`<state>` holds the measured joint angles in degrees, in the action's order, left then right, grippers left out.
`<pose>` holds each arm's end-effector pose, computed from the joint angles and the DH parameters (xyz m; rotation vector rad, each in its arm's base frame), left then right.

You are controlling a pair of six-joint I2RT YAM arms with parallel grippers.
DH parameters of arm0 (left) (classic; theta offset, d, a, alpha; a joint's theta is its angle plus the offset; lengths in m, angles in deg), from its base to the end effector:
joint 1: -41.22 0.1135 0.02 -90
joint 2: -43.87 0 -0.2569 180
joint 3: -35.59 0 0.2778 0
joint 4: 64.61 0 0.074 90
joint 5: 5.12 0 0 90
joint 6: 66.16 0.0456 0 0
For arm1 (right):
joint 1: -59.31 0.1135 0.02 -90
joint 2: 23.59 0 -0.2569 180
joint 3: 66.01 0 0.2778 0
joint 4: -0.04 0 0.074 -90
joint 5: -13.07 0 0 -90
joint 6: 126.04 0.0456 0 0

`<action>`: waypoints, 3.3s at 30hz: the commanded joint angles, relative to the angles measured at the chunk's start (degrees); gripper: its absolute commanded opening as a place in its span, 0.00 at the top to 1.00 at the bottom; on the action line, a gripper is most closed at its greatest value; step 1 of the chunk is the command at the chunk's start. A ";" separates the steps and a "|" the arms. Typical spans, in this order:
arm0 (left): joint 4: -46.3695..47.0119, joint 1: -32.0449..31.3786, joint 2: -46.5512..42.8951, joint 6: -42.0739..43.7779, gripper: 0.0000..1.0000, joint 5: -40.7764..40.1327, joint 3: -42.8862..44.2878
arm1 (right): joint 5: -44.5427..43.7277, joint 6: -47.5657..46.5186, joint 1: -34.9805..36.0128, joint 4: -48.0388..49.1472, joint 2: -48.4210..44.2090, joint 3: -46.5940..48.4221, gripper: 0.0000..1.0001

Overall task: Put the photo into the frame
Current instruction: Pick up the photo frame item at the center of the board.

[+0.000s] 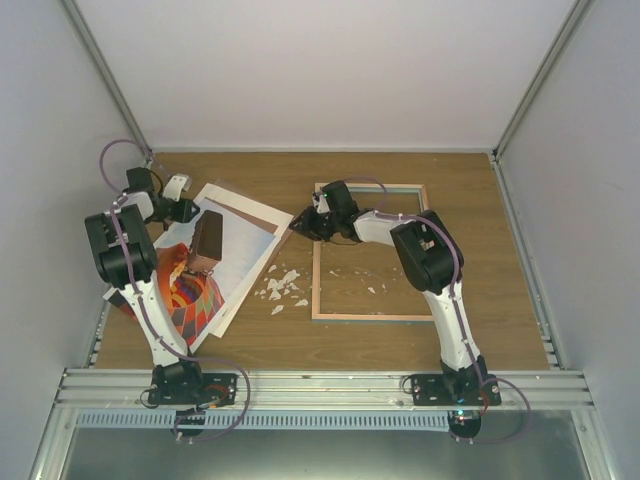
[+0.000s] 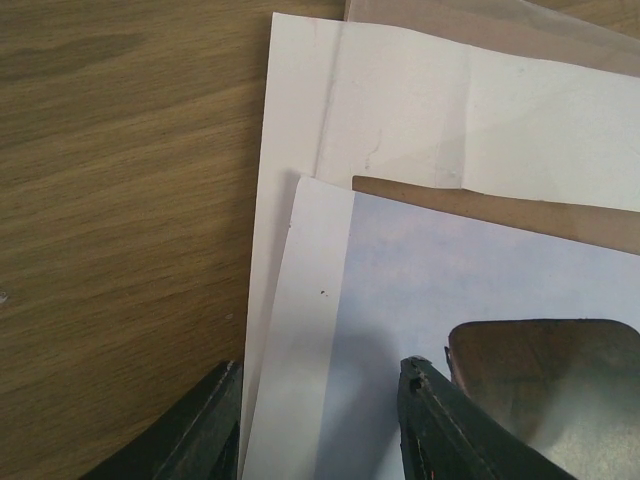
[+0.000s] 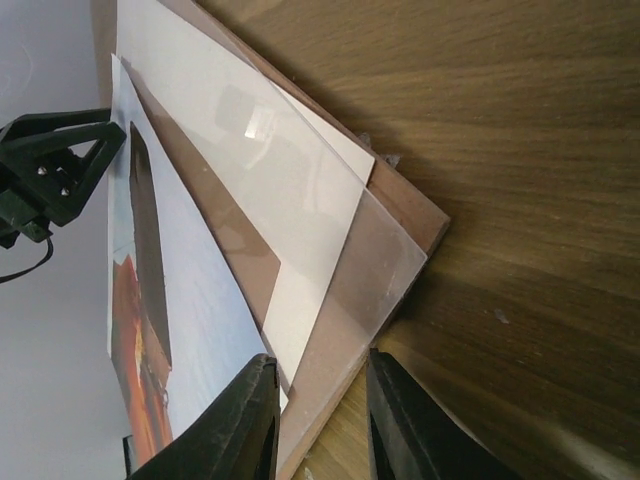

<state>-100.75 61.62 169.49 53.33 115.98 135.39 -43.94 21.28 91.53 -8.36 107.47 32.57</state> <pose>0.4514 0.1427 0.1016 0.3646 2.4339 -0.3609 0.4165 0.2918 0.0846 0.2195 2.5906 1.3708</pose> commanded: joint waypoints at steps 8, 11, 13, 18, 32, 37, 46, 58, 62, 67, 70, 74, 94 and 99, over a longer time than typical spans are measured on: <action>-5.00 -1.33 1.47 -0.03 0.57 -1.69 -0.40 | -7.45 -1.92 0.03 -10.07 0.14 3.63 0.59; -5.08 -1.33 1.44 -0.05 0.57 -1.47 -0.41 | -11.33 -0.81 -0.01 -15.24 0.29 4.42 0.49; -5.12 -1.33 1.41 0.08 0.57 -1.04 -0.53 | -11.03 -0.18 0.09 -15.54 0.42 4.33 0.49; -5.11 -1.48 1.64 0.15 0.57 -0.75 -0.83 | -8.80 -0.30 0.31 -13.61 2.72 6.85 0.57; -4.56 -2.21 1.69 1.34 0.60 -2.31 -2.06 | -5.51 -1.22 0.12 -5.10 1.22 6.77 0.77; -4.29 -2.17 1.90 1.12 0.60 -2.88 -2.07 | -5.10 -1.56 0.20 -2.60 -0.75 5.70 0.84; -4.56 -2.21 2.37 1.23 0.61 -2.55 -1.64 | -1.83 -0.82 0.38 8.58 -2.57 1.21 0.90; -4.97 -2.39 2.26 1.53 0.61 -2.17 -1.55 | -0.27 1.67 0.38 13.51 0.55 2.72 0.81; -4.80 -2.41 2.04 1.01 0.61 -2.14 -1.38 | 0.65 2.01 0.69 10.35 1.40 4.57 0.87; -5.17 -1.30 1.56 -1.04 0.53 0.14 0.19 | -0.98 0.14 0.39 8.31 -1.01 4.65 0.99; -6.28 -0.65 1.57 -1.71 0.48 1.26 2.35 | -2.21 -2.08 -0.19 6.90 -2.58 5.71 0.99; -7.26 -0.16 0.39 -1.38 0.39 2.08 3.99 | -3.74 -4.18 -1.27 5.88 -4.14 6.32 1.00; -9.08 6.59 -16.92 5.15 0.15 3.99 -10.21 | -5.95 -16.37 -3.38 1.04 -11.50 14.52 0.99; -6.60 8.07 -17.33 6.06 0.16 3.48 -16.70 | -9.13 -21.69 -3.69 -2.41 -13.42 18.30 0.99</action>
<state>-110.14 68.53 152.55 57.62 119.08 122.67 -48.99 5.96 88.43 -8.78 97.40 47.54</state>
